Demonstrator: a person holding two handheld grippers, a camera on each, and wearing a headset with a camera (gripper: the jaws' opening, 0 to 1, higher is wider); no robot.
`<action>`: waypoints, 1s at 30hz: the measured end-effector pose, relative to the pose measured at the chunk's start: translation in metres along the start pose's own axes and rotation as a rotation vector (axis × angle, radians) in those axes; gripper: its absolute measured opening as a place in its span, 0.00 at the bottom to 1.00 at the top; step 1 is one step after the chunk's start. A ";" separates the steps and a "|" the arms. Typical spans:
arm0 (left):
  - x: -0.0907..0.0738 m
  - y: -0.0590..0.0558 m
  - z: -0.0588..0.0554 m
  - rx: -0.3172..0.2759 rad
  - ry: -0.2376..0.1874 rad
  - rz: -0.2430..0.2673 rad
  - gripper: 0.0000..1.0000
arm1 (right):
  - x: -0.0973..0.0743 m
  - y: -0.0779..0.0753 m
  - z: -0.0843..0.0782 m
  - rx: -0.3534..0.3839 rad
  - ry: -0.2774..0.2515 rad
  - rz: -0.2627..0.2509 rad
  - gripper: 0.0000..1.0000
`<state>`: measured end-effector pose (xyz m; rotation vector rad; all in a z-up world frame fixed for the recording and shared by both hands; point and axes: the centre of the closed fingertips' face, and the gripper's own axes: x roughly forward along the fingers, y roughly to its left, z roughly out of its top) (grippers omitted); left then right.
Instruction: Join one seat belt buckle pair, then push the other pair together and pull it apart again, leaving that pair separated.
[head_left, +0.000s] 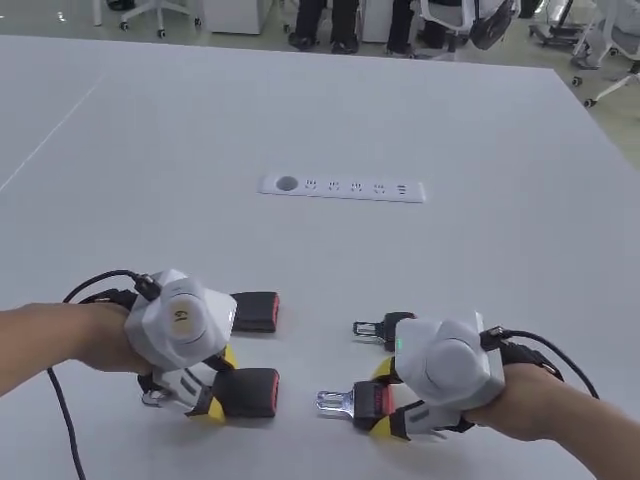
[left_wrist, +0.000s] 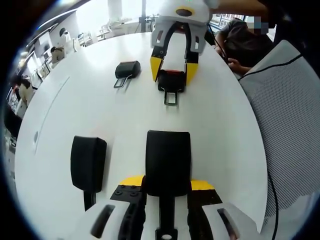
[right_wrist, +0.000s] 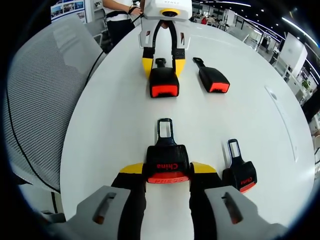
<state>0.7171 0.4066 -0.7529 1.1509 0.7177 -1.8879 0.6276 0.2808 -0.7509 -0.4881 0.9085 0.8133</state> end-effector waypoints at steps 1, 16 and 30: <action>0.000 0.000 0.000 0.000 0.000 0.000 0.31 | -0.001 0.000 -0.001 0.002 0.001 -0.001 0.31; 0.000 0.000 0.000 0.010 -0.006 -0.001 0.32 | -0.013 -0.001 -0.022 0.013 0.036 -0.007 0.31; 0.000 0.001 0.001 0.031 -0.008 -0.007 0.32 | -0.015 -0.002 -0.025 -0.014 0.063 0.000 0.32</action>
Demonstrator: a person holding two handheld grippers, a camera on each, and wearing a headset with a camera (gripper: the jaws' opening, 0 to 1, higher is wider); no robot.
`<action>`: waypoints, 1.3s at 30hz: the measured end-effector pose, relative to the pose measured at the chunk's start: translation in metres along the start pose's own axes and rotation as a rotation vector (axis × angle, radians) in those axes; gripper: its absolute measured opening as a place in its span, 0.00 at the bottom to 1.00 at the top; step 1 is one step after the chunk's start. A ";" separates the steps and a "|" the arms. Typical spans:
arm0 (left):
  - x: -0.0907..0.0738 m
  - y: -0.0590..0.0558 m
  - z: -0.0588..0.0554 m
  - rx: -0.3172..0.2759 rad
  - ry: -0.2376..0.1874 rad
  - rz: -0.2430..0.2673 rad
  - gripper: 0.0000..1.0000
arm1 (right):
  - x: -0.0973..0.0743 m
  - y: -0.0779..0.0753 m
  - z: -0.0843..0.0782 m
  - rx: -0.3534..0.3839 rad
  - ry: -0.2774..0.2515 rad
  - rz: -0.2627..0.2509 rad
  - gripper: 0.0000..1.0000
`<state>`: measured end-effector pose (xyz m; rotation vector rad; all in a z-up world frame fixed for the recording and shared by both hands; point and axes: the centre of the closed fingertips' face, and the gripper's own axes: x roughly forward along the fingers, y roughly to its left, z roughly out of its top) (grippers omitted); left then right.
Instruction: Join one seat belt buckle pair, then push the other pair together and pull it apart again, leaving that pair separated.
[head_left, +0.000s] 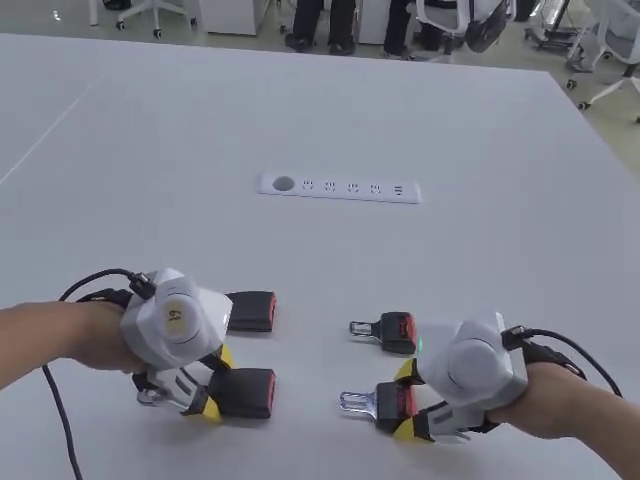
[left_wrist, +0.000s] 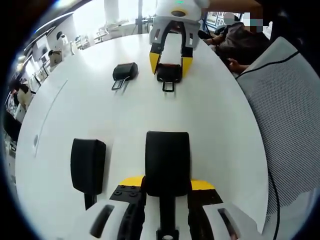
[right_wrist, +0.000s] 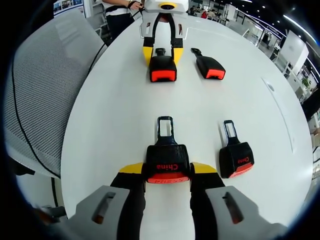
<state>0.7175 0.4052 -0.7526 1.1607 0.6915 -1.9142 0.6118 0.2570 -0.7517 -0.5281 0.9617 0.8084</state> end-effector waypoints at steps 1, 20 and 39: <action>0.000 0.000 0.000 0.001 -0.001 0.000 0.32 | 0.000 0.000 0.000 0.001 -0.001 0.000 0.32; -0.008 -0.001 0.001 -0.052 -0.013 0.012 0.40 | 0.000 0.004 -0.002 0.064 -0.025 -0.001 0.40; -0.049 0.000 -0.009 -0.111 -0.074 0.105 0.47 | -0.040 -0.007 -0.012 0.153 -0.100 -0.113 0.47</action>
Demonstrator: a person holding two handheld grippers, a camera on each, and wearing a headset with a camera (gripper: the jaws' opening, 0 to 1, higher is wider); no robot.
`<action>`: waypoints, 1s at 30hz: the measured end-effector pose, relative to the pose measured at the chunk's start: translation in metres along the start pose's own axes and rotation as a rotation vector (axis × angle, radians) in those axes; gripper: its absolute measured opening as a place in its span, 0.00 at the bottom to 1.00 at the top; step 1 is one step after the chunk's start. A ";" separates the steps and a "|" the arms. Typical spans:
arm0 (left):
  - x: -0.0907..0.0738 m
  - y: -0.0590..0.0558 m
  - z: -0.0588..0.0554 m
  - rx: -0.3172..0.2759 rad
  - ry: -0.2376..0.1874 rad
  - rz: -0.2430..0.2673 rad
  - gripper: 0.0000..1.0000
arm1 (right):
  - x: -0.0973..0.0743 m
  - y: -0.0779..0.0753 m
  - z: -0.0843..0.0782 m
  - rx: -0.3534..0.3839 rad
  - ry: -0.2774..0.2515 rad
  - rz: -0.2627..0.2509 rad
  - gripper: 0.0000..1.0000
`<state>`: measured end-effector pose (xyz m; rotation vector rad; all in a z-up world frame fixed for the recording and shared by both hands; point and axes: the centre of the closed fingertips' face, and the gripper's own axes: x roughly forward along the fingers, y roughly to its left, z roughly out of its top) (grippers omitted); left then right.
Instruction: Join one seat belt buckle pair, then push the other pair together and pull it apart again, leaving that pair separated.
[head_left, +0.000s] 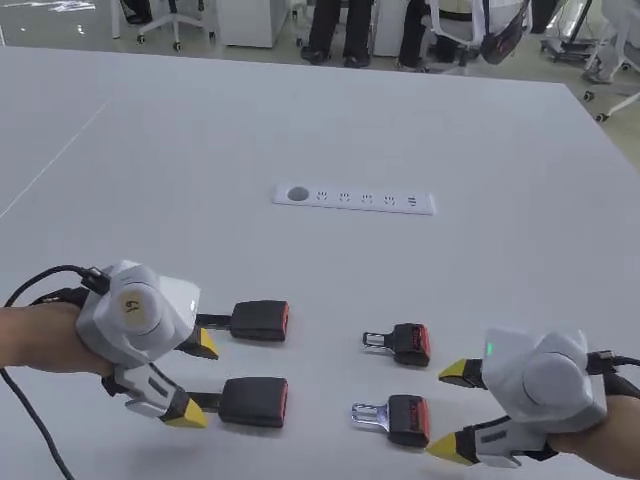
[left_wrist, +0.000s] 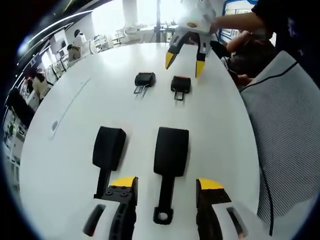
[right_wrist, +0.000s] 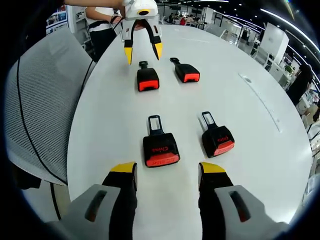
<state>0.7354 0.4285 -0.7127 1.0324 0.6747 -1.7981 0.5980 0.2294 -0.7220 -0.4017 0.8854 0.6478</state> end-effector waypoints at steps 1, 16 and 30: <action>-0.003 0.001 0.002 -0.005 -0.007 0.008 0.48 | -0.003 -0.002 0.000 0.006 -0.006 -0.006 0.47; -0.031 0.047 0.023 -0.109 -0.145 0.134 0.49 | -0.020 -0.025 0.000 0.051 -0.066 -0.068 0.53; -0.026 0.084 0.031 -0.137 -0.184 0.204 0.51 | -0.017 -0.053 0.005 0.068 -0.096 -0.113 0.57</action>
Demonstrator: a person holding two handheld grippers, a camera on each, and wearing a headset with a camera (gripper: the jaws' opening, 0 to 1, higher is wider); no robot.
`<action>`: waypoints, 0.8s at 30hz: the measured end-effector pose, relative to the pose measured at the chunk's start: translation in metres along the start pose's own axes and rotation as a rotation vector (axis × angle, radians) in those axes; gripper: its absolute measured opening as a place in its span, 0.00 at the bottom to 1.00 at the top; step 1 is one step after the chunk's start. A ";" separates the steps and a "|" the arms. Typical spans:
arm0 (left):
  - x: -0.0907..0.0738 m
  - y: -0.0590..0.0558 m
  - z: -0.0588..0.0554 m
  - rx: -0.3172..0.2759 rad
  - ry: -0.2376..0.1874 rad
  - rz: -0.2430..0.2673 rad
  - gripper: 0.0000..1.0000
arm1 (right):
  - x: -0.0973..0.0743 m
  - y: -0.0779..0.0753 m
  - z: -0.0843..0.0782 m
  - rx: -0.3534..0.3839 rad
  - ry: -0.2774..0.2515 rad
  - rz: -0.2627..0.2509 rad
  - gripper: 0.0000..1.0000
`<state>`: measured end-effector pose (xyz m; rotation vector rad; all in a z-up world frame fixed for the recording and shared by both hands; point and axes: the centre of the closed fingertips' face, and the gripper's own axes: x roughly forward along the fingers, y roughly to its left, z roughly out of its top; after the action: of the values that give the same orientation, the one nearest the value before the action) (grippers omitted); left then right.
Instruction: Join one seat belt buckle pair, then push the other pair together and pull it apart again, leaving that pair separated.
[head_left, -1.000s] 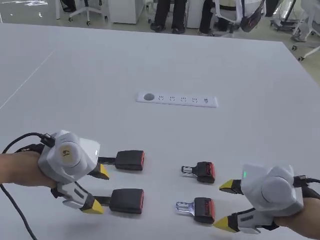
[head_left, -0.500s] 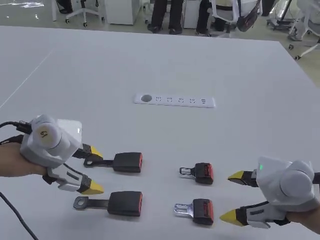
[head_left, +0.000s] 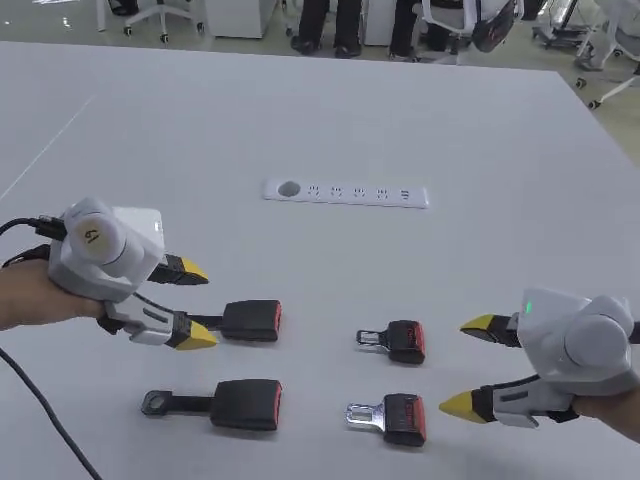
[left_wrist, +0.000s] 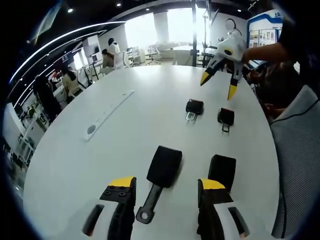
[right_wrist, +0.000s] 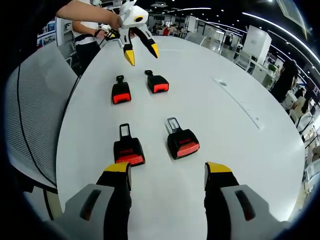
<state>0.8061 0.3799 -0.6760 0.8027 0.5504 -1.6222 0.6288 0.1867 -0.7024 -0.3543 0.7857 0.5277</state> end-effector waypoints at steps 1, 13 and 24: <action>0.001 0.001 0.000 -0.001 0.002 -0.001 0.51 | 0.001 -0.001 0.000 0.000 -0.001 0.000 0.57; 0.026 0.004 -0.012 0.031 0.077 -0.060 0.50 | 0.021 -0.016 -0.002 -0.006 0.005 0.019 0.57; 0.044 0.008 -0.017 0.070 0.137 -0.099 0.46 | 0.036 -0.023 -0.001 -0.049 -0.002 0.051 0.52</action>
<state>0.8135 0.3622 -0.7192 0.9564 0.6422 -1.6933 0.6622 0.1787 -0.7273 -0.3793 0.7830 0.5957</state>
